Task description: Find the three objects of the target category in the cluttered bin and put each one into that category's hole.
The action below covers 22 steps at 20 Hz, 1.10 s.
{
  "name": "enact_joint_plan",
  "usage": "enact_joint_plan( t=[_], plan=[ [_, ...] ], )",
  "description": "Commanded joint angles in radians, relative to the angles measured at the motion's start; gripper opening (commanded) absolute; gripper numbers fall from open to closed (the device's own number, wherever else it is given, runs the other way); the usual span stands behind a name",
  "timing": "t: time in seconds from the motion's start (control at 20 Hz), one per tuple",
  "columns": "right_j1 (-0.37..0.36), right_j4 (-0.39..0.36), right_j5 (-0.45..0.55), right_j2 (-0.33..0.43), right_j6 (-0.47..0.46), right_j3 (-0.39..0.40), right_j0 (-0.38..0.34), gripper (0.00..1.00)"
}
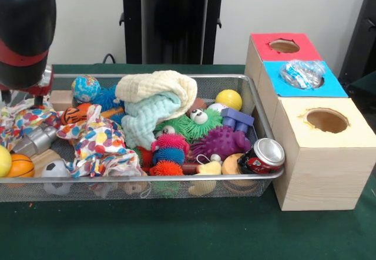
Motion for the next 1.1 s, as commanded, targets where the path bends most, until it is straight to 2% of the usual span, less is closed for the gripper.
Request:
enact_joint_plan(
  t=[0.05,0.2,0.5,0.65,0.8,1.1],
  plan=[
    [0.137,-0.032,-0.146,0.134,-0.022,0.0,-0.083,1.0],
    [0.16,-0.008,-0.199,0.13,0.065,0.01,-0.099,1.0],
    [0.214,0.018,-0.222,0.142,0.079,-0.006,-0.129,1.0],
    [0.247,0.004,-0.24,0.138,0.072,-0.032,-0.134,1.0],
    [0.248,0.015,-0.235,0.151,0.061,-0.031,-0.142,1.0],
    [0.217,0.096,-0.228,0.198,0.093,0.02,-0.175,1.0]
  ],
)
